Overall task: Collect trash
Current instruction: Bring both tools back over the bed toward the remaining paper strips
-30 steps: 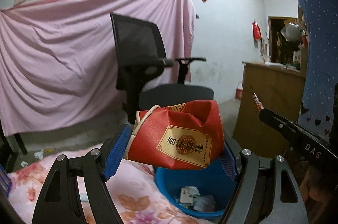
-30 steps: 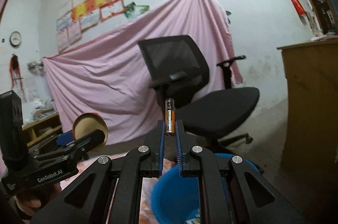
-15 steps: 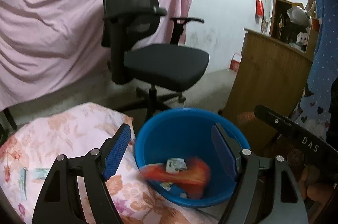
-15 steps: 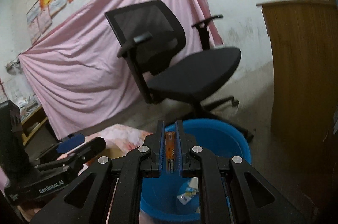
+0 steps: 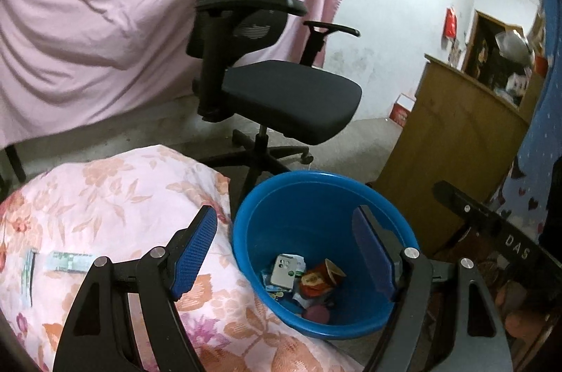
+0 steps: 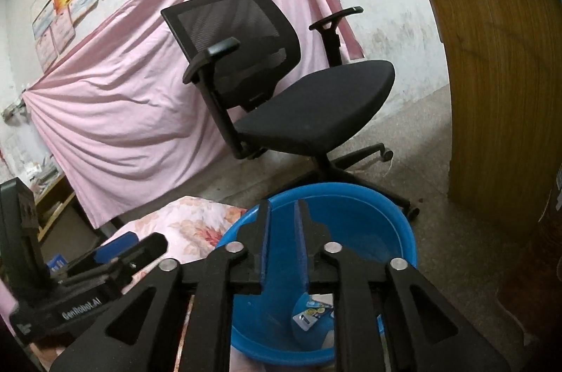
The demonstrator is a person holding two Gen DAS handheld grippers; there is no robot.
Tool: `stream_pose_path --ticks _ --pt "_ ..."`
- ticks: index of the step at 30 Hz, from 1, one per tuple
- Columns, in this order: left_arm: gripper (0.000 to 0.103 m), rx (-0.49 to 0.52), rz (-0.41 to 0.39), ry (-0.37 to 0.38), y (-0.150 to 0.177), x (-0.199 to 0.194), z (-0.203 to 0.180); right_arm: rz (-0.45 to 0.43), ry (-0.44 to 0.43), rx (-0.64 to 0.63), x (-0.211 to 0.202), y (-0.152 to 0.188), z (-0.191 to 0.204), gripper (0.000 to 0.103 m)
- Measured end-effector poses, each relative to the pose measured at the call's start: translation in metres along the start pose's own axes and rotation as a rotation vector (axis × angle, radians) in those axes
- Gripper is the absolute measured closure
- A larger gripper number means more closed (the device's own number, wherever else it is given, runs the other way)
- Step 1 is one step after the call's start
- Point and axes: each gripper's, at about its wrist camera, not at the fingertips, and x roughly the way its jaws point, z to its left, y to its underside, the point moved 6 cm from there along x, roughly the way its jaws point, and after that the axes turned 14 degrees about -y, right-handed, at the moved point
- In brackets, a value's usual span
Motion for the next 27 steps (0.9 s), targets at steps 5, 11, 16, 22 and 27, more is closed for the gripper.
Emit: stream_pose_path --ticks 5,11,16,22,27 --pt "0.021 -0.057 -0.035 -0.022 -0.009 -0.015 0.022 -0.018 -0.011 -0.032 0.001 -0.002 0.009 0.074" --pt "0.012 -0.079 -0.108 -0.078 -0.017 -0.036 0.039 -0.046 -0.017 -0.075 0.0 -0.004 0.02 0.057" --pt "0.001 -0.074 -0.192 -0.154 -0.019 -0.053 0.05 -0.091 -0.028 -0.101 -0.005 -0.007 0.026 0.037" --pt "0.001 -0.081 -0.276 -0.192 -0.021 -0.074 0.061 -0.172 -0.05 -0.145 -0.015 -0.013 0.038 0.017" --pt "0.001 -0.093 -0.328 -0.232 -0.021 -0.086 0.072 -0.201 -0.087 -0.162 -0.017 -0.014 0.05 0.0"
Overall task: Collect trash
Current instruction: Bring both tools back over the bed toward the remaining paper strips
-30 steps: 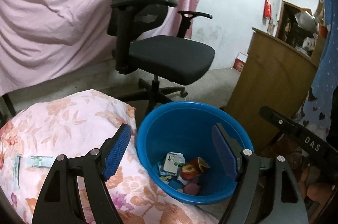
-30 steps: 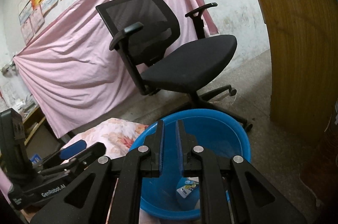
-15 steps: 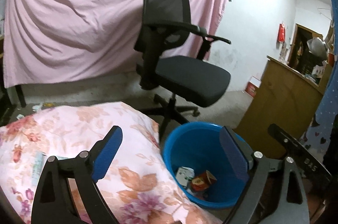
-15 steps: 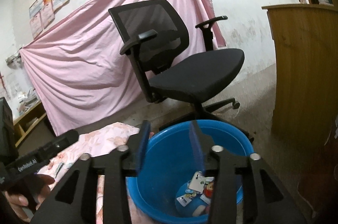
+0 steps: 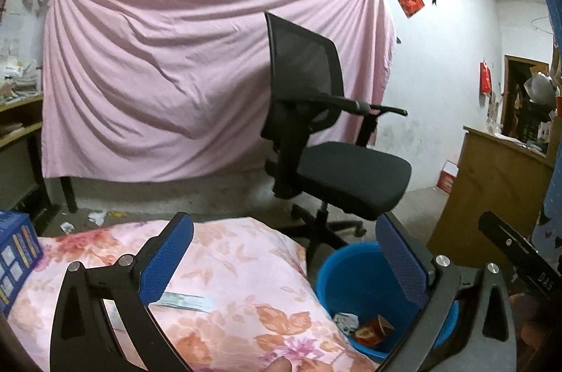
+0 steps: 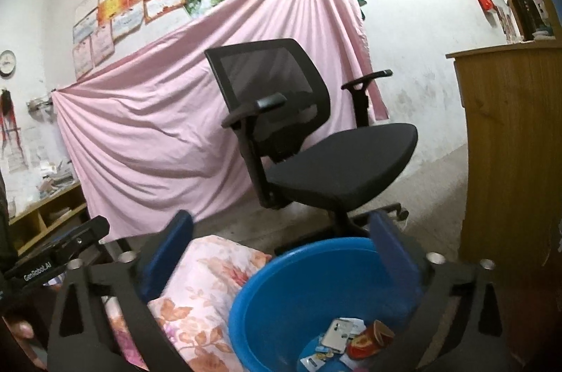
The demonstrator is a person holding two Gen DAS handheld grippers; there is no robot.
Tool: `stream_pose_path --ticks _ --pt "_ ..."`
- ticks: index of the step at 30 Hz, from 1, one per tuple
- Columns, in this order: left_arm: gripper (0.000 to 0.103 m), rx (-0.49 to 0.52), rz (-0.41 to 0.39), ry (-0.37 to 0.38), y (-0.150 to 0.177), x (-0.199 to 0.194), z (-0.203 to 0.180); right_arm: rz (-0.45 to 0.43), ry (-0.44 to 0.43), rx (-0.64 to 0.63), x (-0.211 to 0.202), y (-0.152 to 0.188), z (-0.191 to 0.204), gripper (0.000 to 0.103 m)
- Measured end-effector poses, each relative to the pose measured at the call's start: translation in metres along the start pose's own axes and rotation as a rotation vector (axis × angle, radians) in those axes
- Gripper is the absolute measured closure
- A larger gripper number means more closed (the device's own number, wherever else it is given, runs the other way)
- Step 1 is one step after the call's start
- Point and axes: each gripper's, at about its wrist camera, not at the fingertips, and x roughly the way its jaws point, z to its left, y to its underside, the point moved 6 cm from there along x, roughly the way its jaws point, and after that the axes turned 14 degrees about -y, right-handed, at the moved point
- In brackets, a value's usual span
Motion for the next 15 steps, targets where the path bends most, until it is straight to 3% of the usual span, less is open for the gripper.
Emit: stream_pose_path --ticks 10,15 --pt "0.001 -0.029 -0.078 -0.088 -0.006 -0.016 0.045 -0.075 -0.068 -0.068 0.003 -0.012 0.044 0.0" --pt "0.001 -0.017 -0.139 -0.167 -0.005 -0.03 0.076 -0.107 -0.121 -0.108 0.011 -0.014 0.074 0.0"
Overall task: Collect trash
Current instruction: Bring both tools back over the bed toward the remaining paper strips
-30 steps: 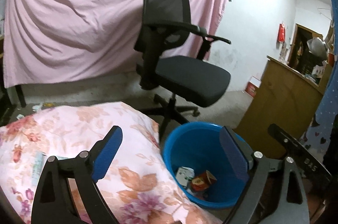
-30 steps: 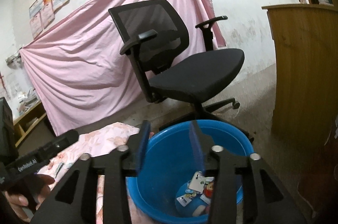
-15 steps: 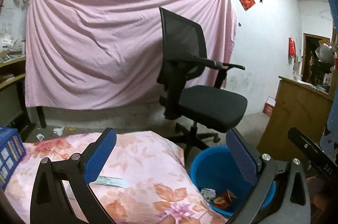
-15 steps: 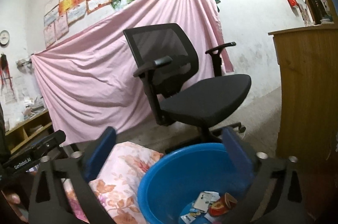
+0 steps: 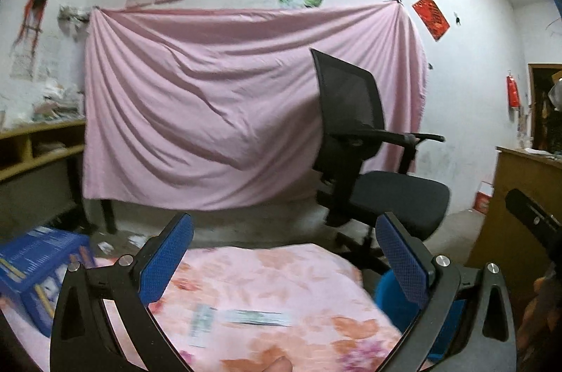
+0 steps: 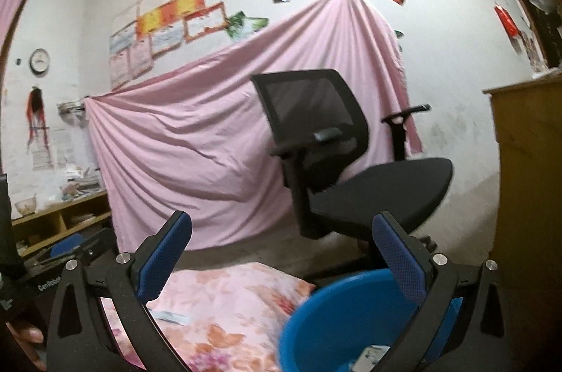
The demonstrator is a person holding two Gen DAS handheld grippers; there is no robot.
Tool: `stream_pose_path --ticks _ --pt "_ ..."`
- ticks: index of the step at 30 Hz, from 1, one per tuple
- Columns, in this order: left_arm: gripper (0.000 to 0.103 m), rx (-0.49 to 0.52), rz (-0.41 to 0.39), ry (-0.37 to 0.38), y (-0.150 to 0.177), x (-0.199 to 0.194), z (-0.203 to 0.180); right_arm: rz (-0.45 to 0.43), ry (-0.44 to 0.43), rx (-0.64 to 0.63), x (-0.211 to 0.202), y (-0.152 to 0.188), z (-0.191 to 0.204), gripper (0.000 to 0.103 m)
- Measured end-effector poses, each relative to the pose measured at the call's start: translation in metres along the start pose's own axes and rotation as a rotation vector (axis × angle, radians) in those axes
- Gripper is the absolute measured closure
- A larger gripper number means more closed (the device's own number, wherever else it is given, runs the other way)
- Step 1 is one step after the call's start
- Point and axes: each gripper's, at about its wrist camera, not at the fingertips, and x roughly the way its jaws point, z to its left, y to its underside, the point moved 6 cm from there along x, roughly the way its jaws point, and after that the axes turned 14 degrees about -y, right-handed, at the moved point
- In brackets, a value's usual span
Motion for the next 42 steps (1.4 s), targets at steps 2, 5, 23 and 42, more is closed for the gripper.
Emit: stream_pose_path --ticks 2,5,23,42 --pt "0.001 -0.008 -0.014 -0.027 0.0 -0.003 0.015 -0.006 -0.014 -0.014 0.004 0.0 0.009 0.0" --pt "0.001 -0.026 -0.014 -0.056 0.002 -0.004 0.036 -0.004 -0.038 -0.031 0.012 0.001 0.021 0.0" --pt "0.001 -0.035 0.11 -0.153 0.046 0.014 0.129 0.213 -0.168 -0.146 0.081 0.052 0.083 0.0" --pt "0.032 0.026 0.539 0.028 0.111 0.079 0.113 0.69 -0.274 -0.141 0.158 0.138 0.099 0.023"
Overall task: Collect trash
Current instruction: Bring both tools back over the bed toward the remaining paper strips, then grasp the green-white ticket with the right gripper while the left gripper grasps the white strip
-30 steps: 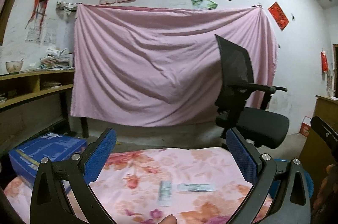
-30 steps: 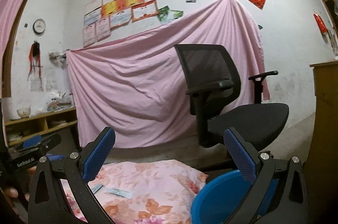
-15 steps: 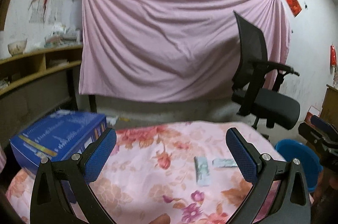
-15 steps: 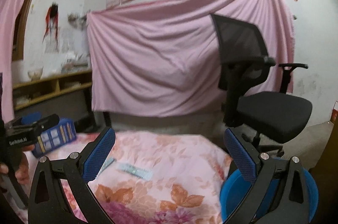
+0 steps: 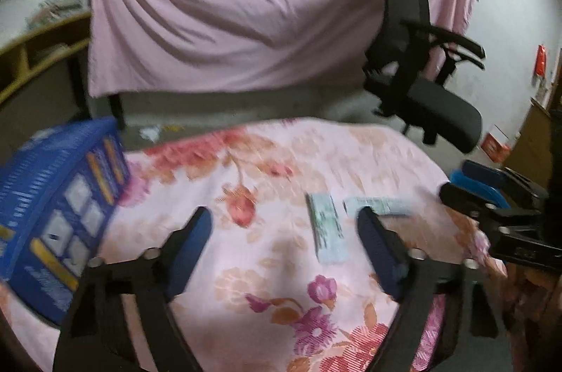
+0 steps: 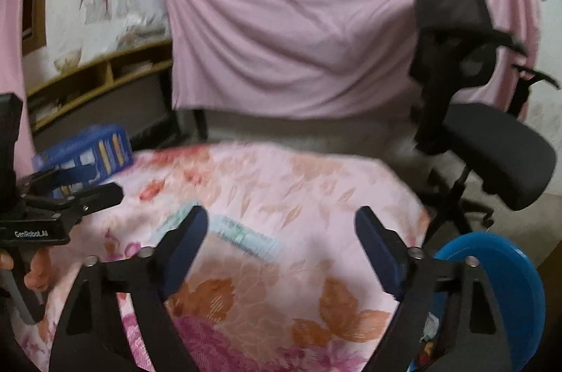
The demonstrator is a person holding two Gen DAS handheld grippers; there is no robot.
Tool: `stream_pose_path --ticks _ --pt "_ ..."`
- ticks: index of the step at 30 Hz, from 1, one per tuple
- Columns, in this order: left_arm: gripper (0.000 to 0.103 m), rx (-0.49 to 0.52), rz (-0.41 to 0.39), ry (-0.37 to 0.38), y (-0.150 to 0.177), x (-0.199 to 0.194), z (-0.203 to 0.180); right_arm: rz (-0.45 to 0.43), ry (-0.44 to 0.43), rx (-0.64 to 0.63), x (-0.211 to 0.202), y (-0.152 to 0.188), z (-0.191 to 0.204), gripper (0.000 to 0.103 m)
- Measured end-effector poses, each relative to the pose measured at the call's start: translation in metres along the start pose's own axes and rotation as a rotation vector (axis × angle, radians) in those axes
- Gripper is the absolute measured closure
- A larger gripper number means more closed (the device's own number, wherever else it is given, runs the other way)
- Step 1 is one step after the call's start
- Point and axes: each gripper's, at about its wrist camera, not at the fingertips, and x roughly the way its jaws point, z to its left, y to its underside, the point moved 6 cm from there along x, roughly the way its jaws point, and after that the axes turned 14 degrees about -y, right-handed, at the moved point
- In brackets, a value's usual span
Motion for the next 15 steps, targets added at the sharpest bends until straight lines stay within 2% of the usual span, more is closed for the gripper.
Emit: stream_pose_path --ticks 2,5,9,11,15 --pt "0.039 0.011 0.062 0.044 0.004 0.011 -0.006 0.06 0.007 0.014 0.011 0.004 -0.003 0.029" --pt "0.052 0.013 0.122 0.088 0.008 0.02 -0.012 0.106 -0.03 0.042 0.024 0.008 -0.005 0.036" --pt "0.062 0.024 0.17 0.137 0.01 0.026 -0.019 0.163 -0.08 0.059 0.038 0.011 -0.006 0.044" --pt "0.068 0.031 0.188 0.153 0.011 0.028 -0.023 0.199 -0.099 0.052 0.046 0.013 -0.005 0.045" --pt "0.07 0.03 0.21 0.159 0.011 0.03 -0.022 0.262 -0.103 0.042 0.061 0.017 -0.004 0.046"
